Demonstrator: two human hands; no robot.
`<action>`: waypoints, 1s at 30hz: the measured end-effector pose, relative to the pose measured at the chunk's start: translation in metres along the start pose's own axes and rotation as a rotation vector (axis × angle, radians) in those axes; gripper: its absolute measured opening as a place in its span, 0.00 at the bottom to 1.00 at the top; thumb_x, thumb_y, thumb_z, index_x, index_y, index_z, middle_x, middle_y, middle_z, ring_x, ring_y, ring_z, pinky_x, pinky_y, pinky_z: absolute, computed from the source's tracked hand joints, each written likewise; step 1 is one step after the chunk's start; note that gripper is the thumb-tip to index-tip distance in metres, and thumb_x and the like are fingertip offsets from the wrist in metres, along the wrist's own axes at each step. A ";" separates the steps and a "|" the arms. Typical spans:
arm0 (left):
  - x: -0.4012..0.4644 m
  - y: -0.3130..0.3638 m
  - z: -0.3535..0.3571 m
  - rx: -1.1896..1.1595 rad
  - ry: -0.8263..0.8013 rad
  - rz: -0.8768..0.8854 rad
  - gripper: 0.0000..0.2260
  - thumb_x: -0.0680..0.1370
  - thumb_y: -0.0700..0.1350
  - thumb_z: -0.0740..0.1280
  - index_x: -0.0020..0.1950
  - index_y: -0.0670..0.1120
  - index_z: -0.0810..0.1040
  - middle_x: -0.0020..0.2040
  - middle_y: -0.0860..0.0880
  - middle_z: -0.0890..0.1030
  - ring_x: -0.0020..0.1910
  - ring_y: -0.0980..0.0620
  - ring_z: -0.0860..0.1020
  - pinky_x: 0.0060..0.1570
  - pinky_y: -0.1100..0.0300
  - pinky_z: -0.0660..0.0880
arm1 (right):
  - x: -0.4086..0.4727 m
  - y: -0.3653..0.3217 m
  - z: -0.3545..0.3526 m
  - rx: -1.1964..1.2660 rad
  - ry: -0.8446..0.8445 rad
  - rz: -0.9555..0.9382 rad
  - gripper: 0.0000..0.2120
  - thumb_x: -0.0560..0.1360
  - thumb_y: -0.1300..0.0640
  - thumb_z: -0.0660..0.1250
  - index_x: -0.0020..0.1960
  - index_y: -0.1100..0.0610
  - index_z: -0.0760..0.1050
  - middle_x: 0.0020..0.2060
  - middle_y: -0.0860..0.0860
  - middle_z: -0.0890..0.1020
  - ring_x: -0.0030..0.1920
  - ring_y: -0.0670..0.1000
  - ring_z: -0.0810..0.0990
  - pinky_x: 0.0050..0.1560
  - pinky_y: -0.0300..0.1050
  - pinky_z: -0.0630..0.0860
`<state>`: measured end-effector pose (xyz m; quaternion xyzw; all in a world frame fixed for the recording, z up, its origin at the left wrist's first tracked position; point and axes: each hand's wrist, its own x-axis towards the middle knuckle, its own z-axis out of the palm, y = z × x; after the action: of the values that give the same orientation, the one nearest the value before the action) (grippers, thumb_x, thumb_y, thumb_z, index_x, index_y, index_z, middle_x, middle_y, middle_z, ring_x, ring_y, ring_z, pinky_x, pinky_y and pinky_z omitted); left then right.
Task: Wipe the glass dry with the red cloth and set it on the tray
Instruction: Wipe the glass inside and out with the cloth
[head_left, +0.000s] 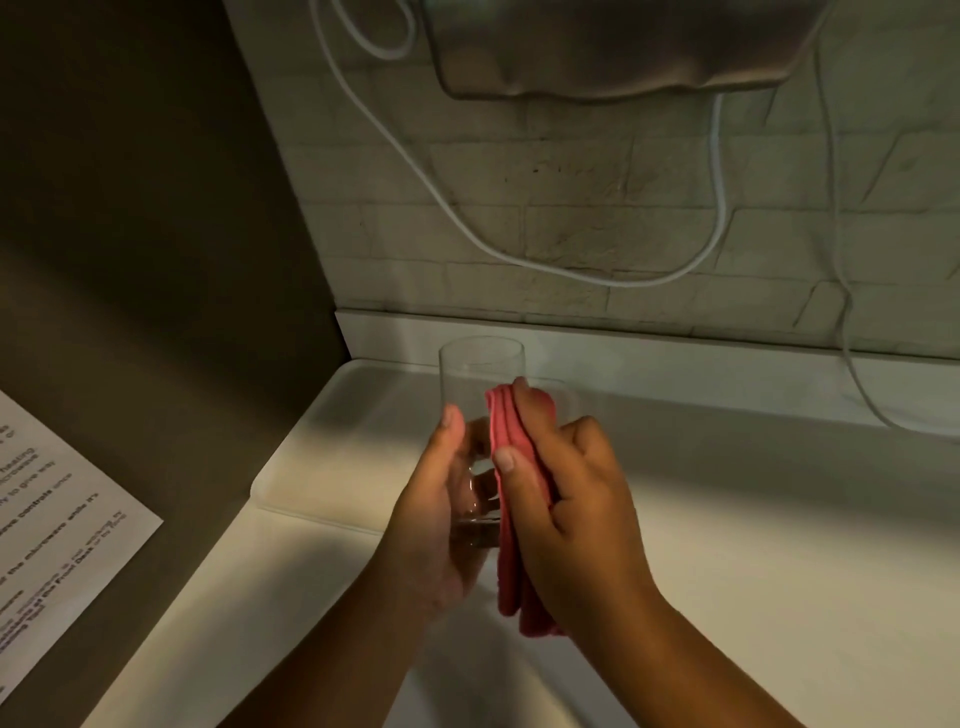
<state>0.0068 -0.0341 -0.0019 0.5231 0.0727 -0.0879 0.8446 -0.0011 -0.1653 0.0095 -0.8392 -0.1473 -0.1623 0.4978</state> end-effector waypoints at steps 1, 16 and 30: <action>-0.001 0.000 0.000 0.002 -0.014 -0.005 0.35 0.75 0.71 0.68 0.71 0.47 0.83 0.67 0.38 0.85 0.68 0.39 0.83 0.61 0.47 0.82 | 0.001 -0.001 -0.002 -0.076 0.002 -0.070 0.24 0.79 0.36 0.54 0.75 0.33 0.58 0.48 0.36 0.67 0.46 0.38 0.75 0.39 0.29 0.76; -0.003 -0.004 0.008 -0.122 -0.067 -0.015 0.32 0.75 0.68 0.69 0.67 0.44 0.85 0.59 0.39 0.87 0.56 0.41 0.88 0.53 0.46 0.84 | 0.008 -0.007 -0.014 0.040 0.094 -0.021 0.19 0.81 0.40 0.55 0.71 0.29 0.65 0.48 0.38 0.69 0.43 0.41 0.78 0.39 0.33 0.78; -0.005 -0.009 0.000 -0.012 -0.111 -0.038 0.36 0.68 0.73 0.75 0.66 0.49 0.85 0.60 0.39 0.88 0.56 0.39 0.88 0.52 0.36 0.84 | 0.038 -0.013 -0.013 -0.001 0.214 -0.026 0.20 0.81 0.46 0.60 0.72 0.45 0.74 0.45 0.48 0.73 0.39 0.42 0.76 0.38 0.26 0.70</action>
<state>0.0001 -0.0379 -0.0091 0.5107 0.0364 -0.1323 0.8487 0.0258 -0.1674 0.0418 -0.8154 -0.1040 -0.2574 0.5080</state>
